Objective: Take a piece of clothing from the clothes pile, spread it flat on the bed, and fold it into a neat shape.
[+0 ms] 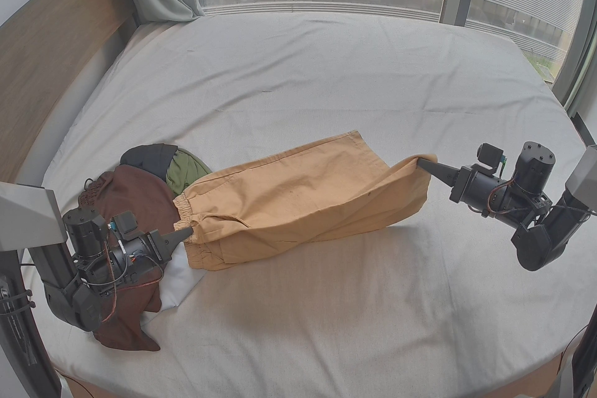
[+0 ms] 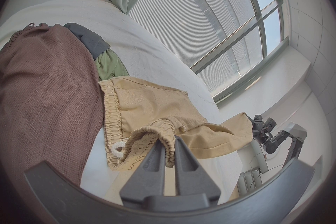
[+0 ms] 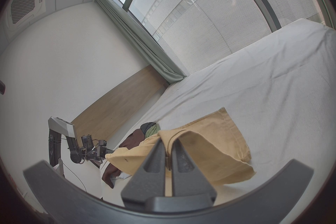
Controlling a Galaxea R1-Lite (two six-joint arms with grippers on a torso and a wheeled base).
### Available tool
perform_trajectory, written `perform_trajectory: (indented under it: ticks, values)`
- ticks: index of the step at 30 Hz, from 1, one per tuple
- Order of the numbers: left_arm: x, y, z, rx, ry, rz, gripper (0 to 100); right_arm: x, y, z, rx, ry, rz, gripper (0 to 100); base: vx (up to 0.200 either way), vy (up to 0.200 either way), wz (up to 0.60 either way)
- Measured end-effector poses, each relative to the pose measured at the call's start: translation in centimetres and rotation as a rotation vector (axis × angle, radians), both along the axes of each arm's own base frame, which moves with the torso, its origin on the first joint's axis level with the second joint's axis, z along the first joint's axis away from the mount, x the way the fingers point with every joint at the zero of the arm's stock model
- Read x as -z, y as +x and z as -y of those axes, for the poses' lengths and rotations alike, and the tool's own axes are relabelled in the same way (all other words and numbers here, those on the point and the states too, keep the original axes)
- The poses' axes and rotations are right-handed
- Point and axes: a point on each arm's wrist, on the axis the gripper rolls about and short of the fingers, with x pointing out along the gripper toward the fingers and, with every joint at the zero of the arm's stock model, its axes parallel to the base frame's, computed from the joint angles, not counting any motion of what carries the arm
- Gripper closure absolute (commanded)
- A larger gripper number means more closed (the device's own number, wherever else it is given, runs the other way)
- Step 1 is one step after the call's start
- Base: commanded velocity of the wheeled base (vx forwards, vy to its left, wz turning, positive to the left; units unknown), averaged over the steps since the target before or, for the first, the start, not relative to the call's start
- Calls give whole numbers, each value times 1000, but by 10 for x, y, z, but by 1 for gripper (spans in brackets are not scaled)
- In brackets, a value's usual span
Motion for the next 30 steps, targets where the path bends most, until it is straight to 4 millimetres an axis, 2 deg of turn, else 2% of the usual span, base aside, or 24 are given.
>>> perform_trajectory:
  ticks: [13,24,30]
  values:
    - [-5,9,-2,-56,-42,3,100,-14,35,-6,0,2,8,100,0,0,0]
    - [-8,25,-4,-144,-81,24,100,-23,70,-11,-2,42,2,100,0,0,0]
    - [-1,38,-3,-193,-75,32,100,-17,94,-15,-2,61,-42,100,0,0,0]
